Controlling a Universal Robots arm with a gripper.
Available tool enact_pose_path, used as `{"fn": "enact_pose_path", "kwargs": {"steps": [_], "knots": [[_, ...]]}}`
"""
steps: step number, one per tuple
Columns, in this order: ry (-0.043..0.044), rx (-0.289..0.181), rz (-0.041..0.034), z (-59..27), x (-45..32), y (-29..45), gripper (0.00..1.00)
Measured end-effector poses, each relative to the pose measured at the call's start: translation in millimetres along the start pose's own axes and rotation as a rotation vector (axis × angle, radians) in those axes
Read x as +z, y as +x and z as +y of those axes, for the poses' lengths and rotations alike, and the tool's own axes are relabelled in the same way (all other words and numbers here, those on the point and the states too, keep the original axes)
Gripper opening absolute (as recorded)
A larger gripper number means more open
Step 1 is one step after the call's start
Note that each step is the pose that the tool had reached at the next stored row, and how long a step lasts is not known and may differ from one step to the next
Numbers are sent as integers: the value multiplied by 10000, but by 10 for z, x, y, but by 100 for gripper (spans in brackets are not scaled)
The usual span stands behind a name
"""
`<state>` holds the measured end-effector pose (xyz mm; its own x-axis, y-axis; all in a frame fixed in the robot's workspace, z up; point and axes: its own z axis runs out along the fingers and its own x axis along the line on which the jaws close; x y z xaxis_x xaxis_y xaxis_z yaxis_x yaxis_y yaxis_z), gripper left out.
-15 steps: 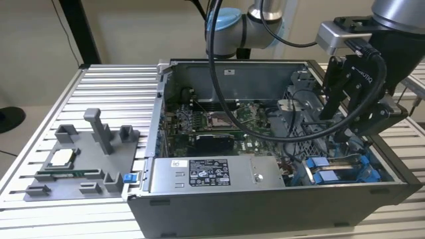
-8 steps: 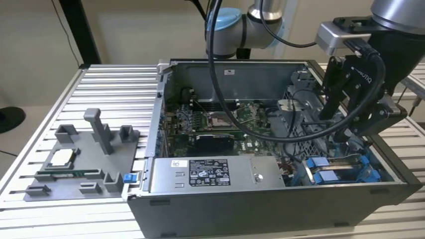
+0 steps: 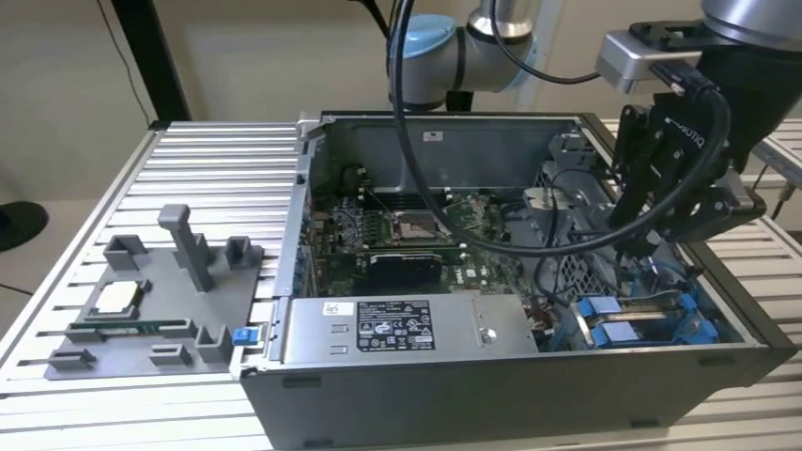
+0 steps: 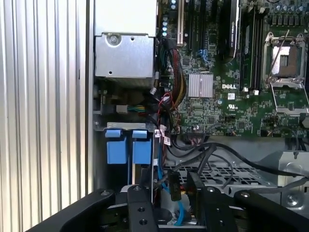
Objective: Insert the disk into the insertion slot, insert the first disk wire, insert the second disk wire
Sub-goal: 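Insert the disk into the insertion slot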
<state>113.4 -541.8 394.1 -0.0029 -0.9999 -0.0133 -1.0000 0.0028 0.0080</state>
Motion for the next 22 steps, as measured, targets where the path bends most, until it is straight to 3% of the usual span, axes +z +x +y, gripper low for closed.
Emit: {"fn": "enact_pose_path", "kwargs": {"steps": [4,6,10,14,17,22], "knots": [[342,-60,217,10,-1,-60,100],[372,-60,240,22,11,-101,100],[397,-61,240,39,47,-113,100],[498,-60,289,41,81,-114,100],[546,-63,337,41,81,-113,100],[572,-62,342,42,53,-114,100]]}}
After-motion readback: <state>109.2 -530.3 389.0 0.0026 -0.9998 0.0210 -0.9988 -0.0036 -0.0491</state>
